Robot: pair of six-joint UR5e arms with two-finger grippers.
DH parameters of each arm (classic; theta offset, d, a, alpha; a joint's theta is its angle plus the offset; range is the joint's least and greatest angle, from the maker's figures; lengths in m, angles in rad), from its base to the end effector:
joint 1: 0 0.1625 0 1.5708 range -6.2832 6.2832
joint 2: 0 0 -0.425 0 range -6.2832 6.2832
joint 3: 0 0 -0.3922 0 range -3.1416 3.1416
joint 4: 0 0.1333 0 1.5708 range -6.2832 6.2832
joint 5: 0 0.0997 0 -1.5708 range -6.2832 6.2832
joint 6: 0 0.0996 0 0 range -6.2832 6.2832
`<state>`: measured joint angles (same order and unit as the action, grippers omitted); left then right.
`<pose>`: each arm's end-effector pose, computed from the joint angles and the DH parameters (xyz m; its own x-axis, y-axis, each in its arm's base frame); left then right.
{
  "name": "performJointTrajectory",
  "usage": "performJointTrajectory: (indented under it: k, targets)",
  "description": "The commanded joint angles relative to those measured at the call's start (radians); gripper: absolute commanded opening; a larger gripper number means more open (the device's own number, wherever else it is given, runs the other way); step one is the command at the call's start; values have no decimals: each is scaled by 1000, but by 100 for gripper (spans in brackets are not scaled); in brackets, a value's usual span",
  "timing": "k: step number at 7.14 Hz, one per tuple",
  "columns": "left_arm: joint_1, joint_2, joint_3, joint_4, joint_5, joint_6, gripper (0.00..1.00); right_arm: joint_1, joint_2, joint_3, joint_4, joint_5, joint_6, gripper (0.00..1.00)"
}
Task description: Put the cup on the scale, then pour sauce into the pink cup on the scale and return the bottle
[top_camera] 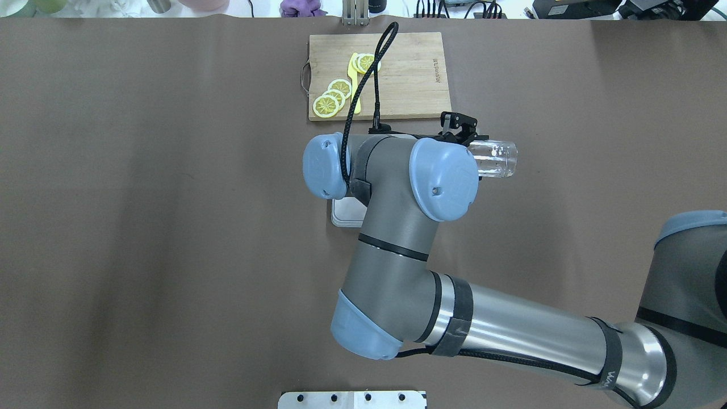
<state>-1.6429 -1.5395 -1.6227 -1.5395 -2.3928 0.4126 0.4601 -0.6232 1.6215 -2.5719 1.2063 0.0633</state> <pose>-0.0946 -0.4722 0.6481 0.6504 0.3478 -0.6753 -0.2061 0.9364 0.2839 -0.5137 -0.4430 0.1742 0.4698 -0.8078 -0.3559 0.8680 0.4961 0.0197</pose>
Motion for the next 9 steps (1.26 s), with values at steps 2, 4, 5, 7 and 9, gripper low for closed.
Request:
performJointTrajectory:
  k: [2, 4, 5, 7, 9]
  targets:
    - [0, 1, 0, -2, 0, 0, 99, 0, 39, -46, -75, -7, 0, 0]
    - [-1, 1, 0, -2, -2, 0, 99, 2, 42, -46, -109, -20, 0, 0]
    - [0, 1, 0, -1, -2, 0, 99, 0, 49, -46, -132, -21, 0, 0]
    - [0, 1, 0, -2, -2, 0, 99, 2, 56, -46, -148, -21, 0, 0]
    - [0, 1, 0, -2, -2, 0, 99, 0, 56, -46, -148, -21, 0, 0]
